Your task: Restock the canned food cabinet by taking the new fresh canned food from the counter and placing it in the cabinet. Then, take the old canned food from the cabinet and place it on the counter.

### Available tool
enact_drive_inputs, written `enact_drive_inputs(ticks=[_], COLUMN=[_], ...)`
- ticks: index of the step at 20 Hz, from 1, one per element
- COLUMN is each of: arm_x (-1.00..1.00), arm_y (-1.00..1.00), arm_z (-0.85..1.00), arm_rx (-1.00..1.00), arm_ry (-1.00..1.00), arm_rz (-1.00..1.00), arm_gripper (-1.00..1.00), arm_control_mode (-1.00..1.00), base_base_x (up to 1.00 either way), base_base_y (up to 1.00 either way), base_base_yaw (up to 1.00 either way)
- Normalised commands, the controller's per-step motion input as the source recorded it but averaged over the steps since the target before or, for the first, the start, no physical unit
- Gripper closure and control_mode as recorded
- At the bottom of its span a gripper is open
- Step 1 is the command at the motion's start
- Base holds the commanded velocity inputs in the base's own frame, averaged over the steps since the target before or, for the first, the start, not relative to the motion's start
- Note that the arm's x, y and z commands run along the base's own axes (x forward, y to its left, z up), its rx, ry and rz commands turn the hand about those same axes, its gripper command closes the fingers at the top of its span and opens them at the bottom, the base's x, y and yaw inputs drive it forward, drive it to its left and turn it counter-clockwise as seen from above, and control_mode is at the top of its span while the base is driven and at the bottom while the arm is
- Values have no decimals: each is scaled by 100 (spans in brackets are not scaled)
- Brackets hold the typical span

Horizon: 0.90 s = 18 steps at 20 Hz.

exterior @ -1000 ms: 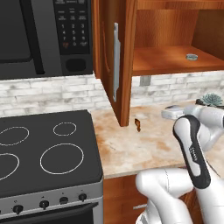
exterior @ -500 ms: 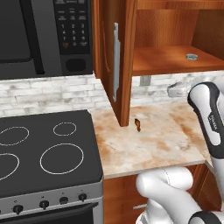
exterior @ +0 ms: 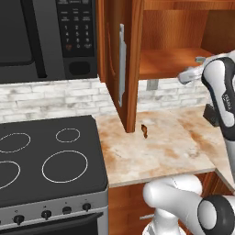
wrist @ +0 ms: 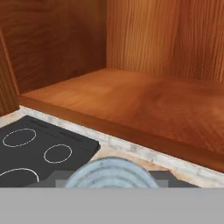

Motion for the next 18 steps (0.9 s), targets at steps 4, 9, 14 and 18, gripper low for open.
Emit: enact_drive_inputs(ticks=[4,9,14,18], arm_x=[62,76,61,37], arm_y=[30,27,6,0], arm_z=[28,34,26,-14], arm_rx=[0,0,0,0], arm_ry=[0,2,3,5], arm_rz=[-18,-19,-10,0], arm_gripper=[100,100,100,100], arm_control_mode=[-100,-100,-100,-100], base_base_x=[0,0,0,0], base_base_y=[0,0,0,0], base_base_yaw=[0,0,0,0])
